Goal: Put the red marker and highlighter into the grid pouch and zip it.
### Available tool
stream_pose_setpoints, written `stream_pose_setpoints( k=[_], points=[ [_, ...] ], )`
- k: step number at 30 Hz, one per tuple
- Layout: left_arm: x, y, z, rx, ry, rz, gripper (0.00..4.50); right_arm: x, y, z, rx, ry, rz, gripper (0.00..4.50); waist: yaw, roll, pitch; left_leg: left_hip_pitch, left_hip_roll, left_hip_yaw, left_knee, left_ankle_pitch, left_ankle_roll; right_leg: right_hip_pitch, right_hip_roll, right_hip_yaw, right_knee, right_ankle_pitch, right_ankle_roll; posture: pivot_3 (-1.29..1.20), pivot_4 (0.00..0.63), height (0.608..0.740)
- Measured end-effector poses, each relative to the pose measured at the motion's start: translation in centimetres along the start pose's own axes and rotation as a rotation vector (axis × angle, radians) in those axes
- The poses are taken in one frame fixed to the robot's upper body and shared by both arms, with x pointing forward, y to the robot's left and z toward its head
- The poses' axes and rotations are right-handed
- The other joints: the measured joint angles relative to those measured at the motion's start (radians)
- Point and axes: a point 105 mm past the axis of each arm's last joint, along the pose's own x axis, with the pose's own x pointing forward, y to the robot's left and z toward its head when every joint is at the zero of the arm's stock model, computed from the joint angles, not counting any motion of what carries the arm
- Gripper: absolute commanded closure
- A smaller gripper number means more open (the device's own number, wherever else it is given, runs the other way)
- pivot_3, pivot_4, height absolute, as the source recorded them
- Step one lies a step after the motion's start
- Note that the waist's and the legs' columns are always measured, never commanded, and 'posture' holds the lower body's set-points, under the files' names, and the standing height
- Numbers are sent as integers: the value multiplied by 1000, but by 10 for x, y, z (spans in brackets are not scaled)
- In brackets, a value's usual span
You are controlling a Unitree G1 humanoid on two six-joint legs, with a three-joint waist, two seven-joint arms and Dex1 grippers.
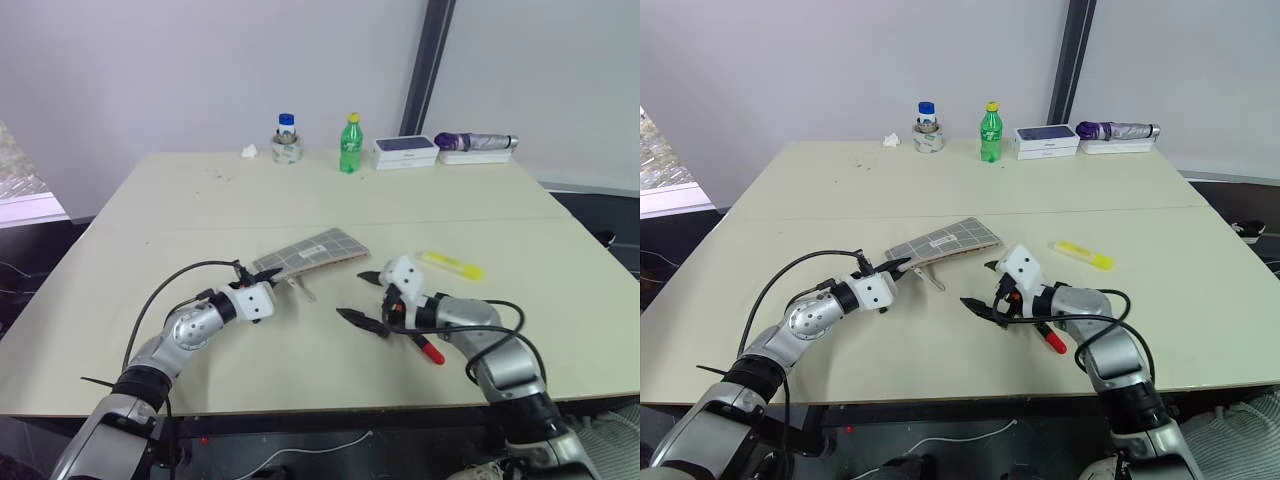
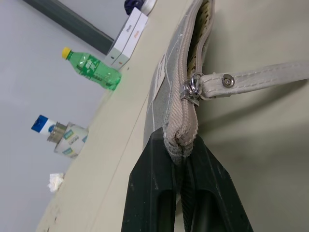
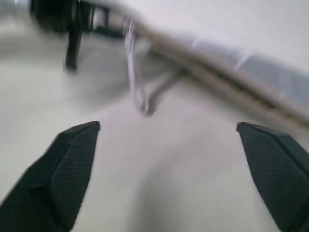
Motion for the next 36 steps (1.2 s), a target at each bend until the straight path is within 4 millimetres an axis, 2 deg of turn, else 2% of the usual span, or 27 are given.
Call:
stream_pose_setpoints(
  k=[2,4,7,10,14,18,20,24,28,31,36],
  points=[
    [-2,0,0,-2,-1,1,4500,-11,-2,12,36,-56,-53,61,2,0,0,0,0,0,0,0,0,1,-1,0,0,0,0,0,150,740],
    [-4,-1,0,-5,-3,2,4500,-25,-9,15,49,-71,-136,61,6,0,0,0,0,0,0,0,0,1,-1,0,0,0,0,0,150,740],
    [-5,-1,-1,-12,-1,1,4500,-47,-21,2,61,-27,-267,61,8,0,0,0,-1,0,1,0,0,1,-1,0,-1,0,0,0,150,740],
    [-5,-1,-1,-10,-2,-6,4500,-68,-46,-12,17,71,-367,61,6,0,0,0,-1,0,1,0,0,1,-1,0,-1,0,0,0,150,740],
    [-2,0,1,-5,-10,-28,4500,-87,-94,-19,-49,157,-497,61,7,0,0,0,-1,0,1,0,0,1,-1,0,-1,0,0,0,150,740],
    [7,0,3,-10,-16,-43,4500,-95,-142,-36,-98,267,-555,61,8,-1,0,0,-2,1,2,0,0,2,-1,0,-1,0,0,0,150,740],
    [10,0,3,-11,-18,-48,4500,-95,-155,-45,-111,308,-552,61,6,-1,0,0,-2,1,1,0,0,1,-1,0,-1,0,0,0,150,740],
    [14,-1,6,-13,-29,-50,4500,-96,-173,-69,-32,405,-577,61,2,-1,0,-1,-1,2,1,0,0,1,-2,0,-2,0,0,0,150,740],
    [14,-2,7,-13,-30,-48,4500,-94,-182,-73,102,423,-592,61,3,-1,0,0,-1,1,1,0,0,2,-2,0,-2,0,0,0,150,740],
    [12,-2,7,-15,-30,-43,4500,-94,-179,-77,218,418,-562,928,3,-1,0,0,-1,2,1,0,0,2,-2,0,-3,0,0,0,150,740],
    [7,-3,7,-18,-24,-29,4500,-97,-174,-78,287,430,-509,3384,3,-1,0,0,-1,1,1,0,0,2,-2,0,-3,0,0,0,150,740]
  ],
)
